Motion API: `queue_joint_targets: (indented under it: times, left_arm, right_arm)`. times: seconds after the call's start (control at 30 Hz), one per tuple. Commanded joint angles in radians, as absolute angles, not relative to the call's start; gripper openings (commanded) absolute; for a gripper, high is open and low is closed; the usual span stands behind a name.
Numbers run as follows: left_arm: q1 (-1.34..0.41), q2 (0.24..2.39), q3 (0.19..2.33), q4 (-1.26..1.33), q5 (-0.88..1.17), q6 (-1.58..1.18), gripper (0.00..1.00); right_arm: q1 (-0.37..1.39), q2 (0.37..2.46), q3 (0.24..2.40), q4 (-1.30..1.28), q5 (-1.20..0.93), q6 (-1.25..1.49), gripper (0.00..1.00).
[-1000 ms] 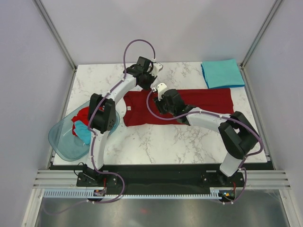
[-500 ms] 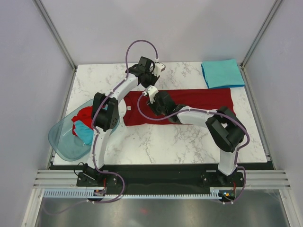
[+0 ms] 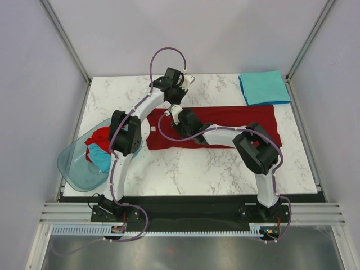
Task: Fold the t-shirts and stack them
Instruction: Fold the tshirt
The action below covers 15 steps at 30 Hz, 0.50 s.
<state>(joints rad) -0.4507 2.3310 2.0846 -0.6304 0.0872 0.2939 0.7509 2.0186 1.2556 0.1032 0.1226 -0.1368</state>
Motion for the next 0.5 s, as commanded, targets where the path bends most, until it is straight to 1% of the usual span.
queue_joint_targets:
  times: [0.0,0.1,0.2,0.23,0.3,0.33,0.43,0.47]
  left_arm:
    - [-0.445,2.307,2.12,-0.606,-0.033,0.275,0.32]
    - [-0.431,2.293,2.117,-0.609,-0.109,0.23,0.34]
    - [-0.408,2.261,2.091,-0.607,-0.155,0.178,0.36]
    - [-0.396,2.24,2.08,-0.607,-0.164,0.163,0.37]
    - [-0.382,2.211,2.034,-0.609,-0.195,0.114,0.37]
    - [-0.365,2.18,2.016,-0.611,-0.205,0.077,0.37]
    - [-0.335,2.116,1.921,-0.624,-0.21,0.028,0.38]
    - [-0.327,2.065,1.892,-0.629,-0.213,0.009,0.38]
  right_arm:
    - [0.758,2.034,1.301,0.101,0.155,-0.15,0.4]
    - [0.756,2.043,1.307,0.1,0.176,-0.137,0.39]
    - [0.758,2.048,1.318,0.1,0.221,-0.129,0.29]
    - [0.756,2.054,1.322,0.1,0.25,-0.124,0.21]
    - [0.756,2.054,1.338,0.097,0.279,-0.123,0.11]
    - [0.758,2.052,1.345,0.097,0.313,-0.115,0.0]
    - [0.753,2.042,1.347,0.1,0.337,-0.092,0.0]
    - [0.747,2.036,1.345,0.1,0.35,-0.083,0.0]
